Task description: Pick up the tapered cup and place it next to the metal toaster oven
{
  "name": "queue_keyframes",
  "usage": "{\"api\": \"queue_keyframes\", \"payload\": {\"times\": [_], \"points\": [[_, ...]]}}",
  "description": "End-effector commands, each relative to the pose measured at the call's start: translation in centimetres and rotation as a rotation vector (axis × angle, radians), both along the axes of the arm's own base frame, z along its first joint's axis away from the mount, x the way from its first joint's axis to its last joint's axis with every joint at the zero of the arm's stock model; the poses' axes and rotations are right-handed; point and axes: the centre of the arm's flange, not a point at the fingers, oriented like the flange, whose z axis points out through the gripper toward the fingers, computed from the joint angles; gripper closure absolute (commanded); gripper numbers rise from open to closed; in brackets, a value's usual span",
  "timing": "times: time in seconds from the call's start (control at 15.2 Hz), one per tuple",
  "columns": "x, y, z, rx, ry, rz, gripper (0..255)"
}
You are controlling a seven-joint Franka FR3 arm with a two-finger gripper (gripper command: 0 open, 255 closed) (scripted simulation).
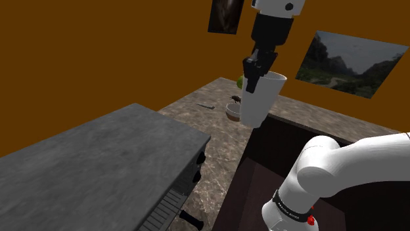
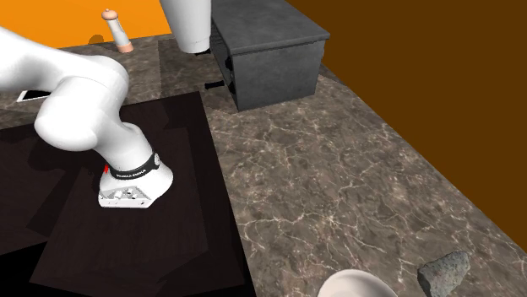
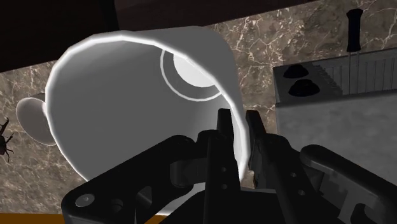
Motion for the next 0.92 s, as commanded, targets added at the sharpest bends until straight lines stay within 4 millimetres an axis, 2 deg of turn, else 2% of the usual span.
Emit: {"api": "queue_keyframes", "payload": {"times": [0.0, 0.86], "points": [[-0.1, 0.1, -0.9, 0.0, 0.0, 0.0, 255], [-0.1, 0.1, -7.8, 0.0, 0.0, 0.0, 255]]}}
